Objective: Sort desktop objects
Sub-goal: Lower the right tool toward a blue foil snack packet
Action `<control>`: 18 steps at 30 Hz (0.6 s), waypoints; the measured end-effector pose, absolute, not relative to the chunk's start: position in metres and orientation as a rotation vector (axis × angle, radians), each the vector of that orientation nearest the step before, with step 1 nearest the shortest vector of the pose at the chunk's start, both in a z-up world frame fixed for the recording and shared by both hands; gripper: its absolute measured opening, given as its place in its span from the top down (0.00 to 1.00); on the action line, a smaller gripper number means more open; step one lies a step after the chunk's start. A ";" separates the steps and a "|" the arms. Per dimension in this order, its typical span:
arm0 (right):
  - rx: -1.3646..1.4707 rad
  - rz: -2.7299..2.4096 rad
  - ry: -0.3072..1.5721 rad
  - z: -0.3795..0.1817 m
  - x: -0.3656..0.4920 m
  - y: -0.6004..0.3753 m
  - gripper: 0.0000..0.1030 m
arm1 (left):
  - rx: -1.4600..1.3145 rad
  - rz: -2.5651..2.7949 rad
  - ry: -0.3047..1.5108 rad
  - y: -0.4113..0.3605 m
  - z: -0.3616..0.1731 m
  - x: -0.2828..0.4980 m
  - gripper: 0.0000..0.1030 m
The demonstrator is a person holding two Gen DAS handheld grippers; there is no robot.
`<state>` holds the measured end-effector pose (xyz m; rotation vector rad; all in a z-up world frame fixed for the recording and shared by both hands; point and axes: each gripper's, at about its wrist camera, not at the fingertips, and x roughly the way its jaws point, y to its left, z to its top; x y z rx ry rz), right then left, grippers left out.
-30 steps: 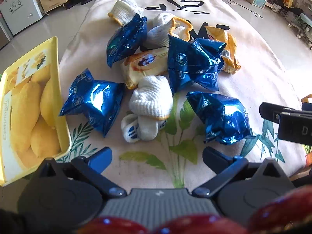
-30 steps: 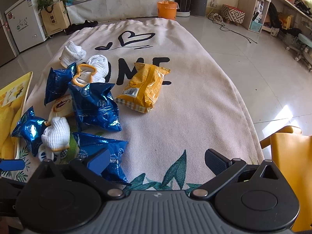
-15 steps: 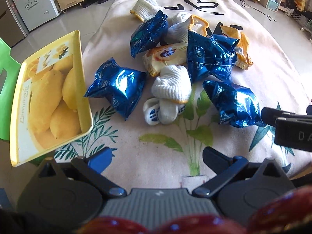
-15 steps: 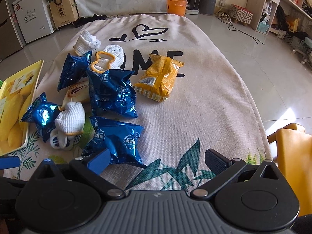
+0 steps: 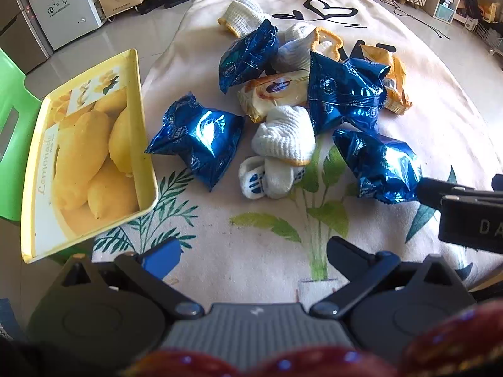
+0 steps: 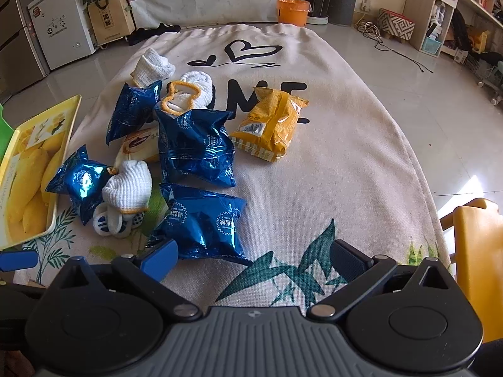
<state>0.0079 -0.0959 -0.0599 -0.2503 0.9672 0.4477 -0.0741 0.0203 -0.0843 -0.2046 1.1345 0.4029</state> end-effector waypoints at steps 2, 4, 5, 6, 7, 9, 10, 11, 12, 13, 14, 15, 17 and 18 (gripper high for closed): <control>-0.235 0.447 0.975 -0.061 0.008 -0.096 0.00 | -0.220 0.399 1.124 0.022 -0.084 -0.075 0.00; -0.227 0.446 0.979 -0.062 0.009 -0.095 0.00 | -0.222 0.402 1.122 0.022 -0.084 -0.076 0.00; -0.225 0.446 0.980 -0.062 0.009 -0.095 0.00 | -0.218 0.403 1.123 0.022 -0.085 -0.076 0.00; -0.225 0.445 0.979 -0.062 0.009 -0.095 0.00 | -0.213 0.404 1.125 0.022 -0.085 -0.076 0.00; -0.225 0.445 0.979 -0.063 0.009 -0.095 0.00 | -0.207 0.403 1.127 0.022 -0.086 -0.076 0.00; -0.224 0.445 0.981 -0.063 0.009 -0.095 0.00 | -0.201 0.402 1.127 0.021 -0.086 -0.076 0.00; -0.220 0.446 0.984 -0.063 0.009 -0.095 0.00 | -0.200 0.403 1.125 0.020 -0.086 -0.076 0.00; -0.213 0.448 0.988 -0.064 0.009 -0.096 0.00 | -0.202 0.408 1.122 0.021 -0.086 -0.077 0.00; -0.206 0.449 0.991 -0.064 0.009 -0.097 0.00 | -0.207 0.410 1.118 0.021 -0.086 -0.077 0.00; -0.200 0.449 0.994 -0.065 0.010 -0.097 0.00 | -0.214 0.410 1.115 0.022 -0.086 -0.077 0.00; -0.197 0.449 0.995 -0.065 0.010 -0.097 0.00 | -0.219 0.412 1.112 0.022 -0.085 -0.077 0.00; -0.196 0.448 0.995 -0.065 0.010 -0.097 0.00 | -0.222 0.417 1.111 0.023 -0.085 -0.077 0.00; -0.203 0.444 0.993 -0.066 0.009 -0.096 0.00 | -0.228 0.419 1.116 0.024 -0.086 -0.077 0.00; -0.205 0.442 0.992 -0.066 0.010 -0.096 0.00 | -0.231 0.419 1.118 0.024 -0.087 -0.077 0.00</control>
